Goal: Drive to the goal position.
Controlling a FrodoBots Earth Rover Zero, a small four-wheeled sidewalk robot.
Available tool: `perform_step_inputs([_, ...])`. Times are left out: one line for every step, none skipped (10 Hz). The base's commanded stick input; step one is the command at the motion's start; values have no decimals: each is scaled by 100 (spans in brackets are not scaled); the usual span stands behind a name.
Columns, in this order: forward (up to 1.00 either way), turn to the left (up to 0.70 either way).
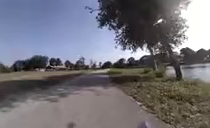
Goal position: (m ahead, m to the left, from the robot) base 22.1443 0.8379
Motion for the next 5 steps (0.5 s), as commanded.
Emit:
perform_step_inputs([99, 3])
perform_step_inputs([99, 3])
perform_step_inputs([99, 3])
perform_step_inputs([99, 3])
perform_step_inputs([99, 3])
